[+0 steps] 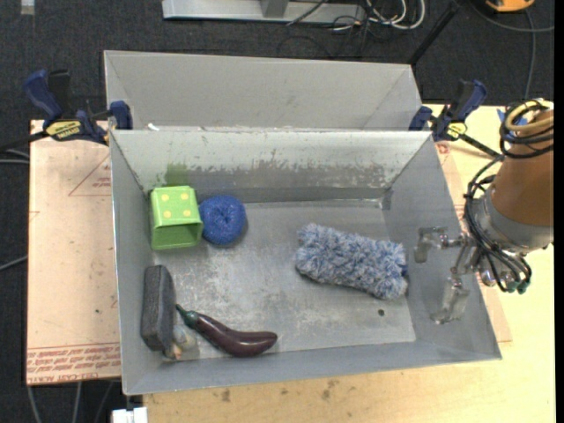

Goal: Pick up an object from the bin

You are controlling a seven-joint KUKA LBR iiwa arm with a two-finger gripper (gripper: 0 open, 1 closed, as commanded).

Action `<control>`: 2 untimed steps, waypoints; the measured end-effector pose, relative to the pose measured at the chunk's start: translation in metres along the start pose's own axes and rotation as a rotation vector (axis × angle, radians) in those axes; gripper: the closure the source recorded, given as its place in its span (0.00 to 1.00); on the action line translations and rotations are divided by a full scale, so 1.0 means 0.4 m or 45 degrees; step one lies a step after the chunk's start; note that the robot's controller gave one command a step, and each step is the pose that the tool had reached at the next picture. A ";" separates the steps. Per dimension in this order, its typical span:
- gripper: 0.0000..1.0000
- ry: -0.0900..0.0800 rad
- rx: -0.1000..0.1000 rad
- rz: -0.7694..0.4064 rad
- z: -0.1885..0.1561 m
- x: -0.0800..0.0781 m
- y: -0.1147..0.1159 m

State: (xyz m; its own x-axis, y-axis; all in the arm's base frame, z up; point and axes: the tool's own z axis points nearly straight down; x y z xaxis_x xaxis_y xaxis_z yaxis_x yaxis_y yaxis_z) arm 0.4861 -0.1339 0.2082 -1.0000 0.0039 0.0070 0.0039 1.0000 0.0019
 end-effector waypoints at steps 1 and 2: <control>0.00 -0.010 0.002 -0.005 -0.010 -0.004 0.002; 0.00 -0.021 0.005 -0.031 0.109 -0.057 0.056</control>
Offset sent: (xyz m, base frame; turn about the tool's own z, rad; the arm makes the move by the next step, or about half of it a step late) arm 0.0312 0.0367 -0.0766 -0.0375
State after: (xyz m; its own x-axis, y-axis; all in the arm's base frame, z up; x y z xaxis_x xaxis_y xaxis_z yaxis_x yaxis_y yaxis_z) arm 0.5087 -0.1116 0.1643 -0.9997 -0.0205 -0.0092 -0.0204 0.9998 -0.0022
